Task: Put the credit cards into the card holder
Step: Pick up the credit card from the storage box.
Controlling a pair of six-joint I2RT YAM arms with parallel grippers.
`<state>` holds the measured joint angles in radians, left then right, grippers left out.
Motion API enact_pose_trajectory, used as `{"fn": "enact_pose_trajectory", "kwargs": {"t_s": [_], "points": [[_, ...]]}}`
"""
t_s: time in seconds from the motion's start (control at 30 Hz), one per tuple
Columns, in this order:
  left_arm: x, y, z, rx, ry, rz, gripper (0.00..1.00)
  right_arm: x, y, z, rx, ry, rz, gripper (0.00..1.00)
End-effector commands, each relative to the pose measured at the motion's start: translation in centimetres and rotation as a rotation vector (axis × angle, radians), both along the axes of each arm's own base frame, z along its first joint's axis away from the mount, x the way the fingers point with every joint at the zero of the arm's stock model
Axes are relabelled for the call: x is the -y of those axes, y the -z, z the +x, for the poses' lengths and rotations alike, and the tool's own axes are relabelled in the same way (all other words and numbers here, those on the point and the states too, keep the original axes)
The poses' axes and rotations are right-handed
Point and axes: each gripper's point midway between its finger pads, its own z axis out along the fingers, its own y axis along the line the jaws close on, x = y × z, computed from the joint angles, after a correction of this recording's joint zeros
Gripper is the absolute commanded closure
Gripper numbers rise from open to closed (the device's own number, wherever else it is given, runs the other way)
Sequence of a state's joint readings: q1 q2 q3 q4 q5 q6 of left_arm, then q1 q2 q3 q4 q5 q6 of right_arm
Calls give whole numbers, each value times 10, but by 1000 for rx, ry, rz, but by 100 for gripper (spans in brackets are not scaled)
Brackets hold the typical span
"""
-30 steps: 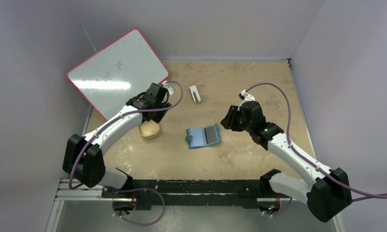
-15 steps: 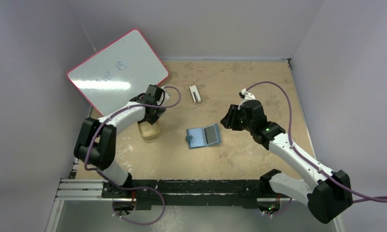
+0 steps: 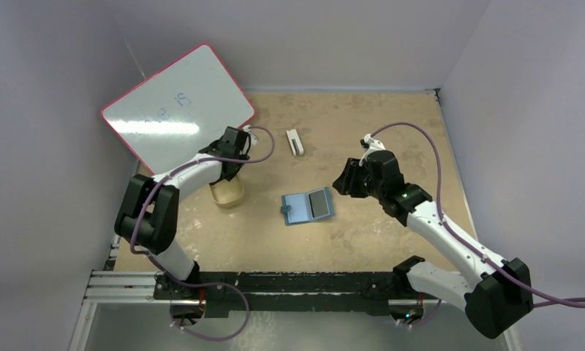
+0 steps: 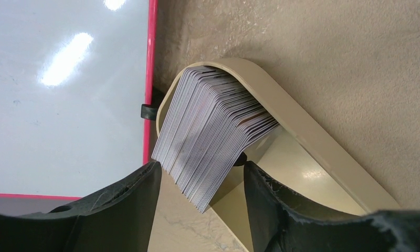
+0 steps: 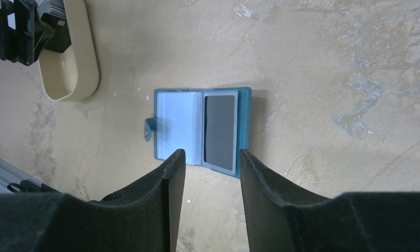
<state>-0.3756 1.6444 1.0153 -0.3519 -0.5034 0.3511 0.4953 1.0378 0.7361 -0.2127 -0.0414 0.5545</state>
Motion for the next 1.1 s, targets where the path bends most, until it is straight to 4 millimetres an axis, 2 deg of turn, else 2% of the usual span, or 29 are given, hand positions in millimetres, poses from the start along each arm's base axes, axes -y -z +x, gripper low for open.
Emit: {"fn": "enact_pose_trajectory", "kwargs": {"t_s": [0.0,0.27,0.67,0.87,1.07], "points": [[-4,-15,13,71,-17,28,44,-1,-31,7,83,-5,19,55],[1,-16,15,14,13,29,65,2,-36,8,97,3,9,55],[2,-20,9,-37,14,41,75,-1,-42,7,110,-12,25,55],[4,-17,7,-61,11,39,85,-1,-41,8,105,-12,19,55],[15,-25,-9,-124,1,-4,89,-4,-41,10,111,-19,29,54]]}}
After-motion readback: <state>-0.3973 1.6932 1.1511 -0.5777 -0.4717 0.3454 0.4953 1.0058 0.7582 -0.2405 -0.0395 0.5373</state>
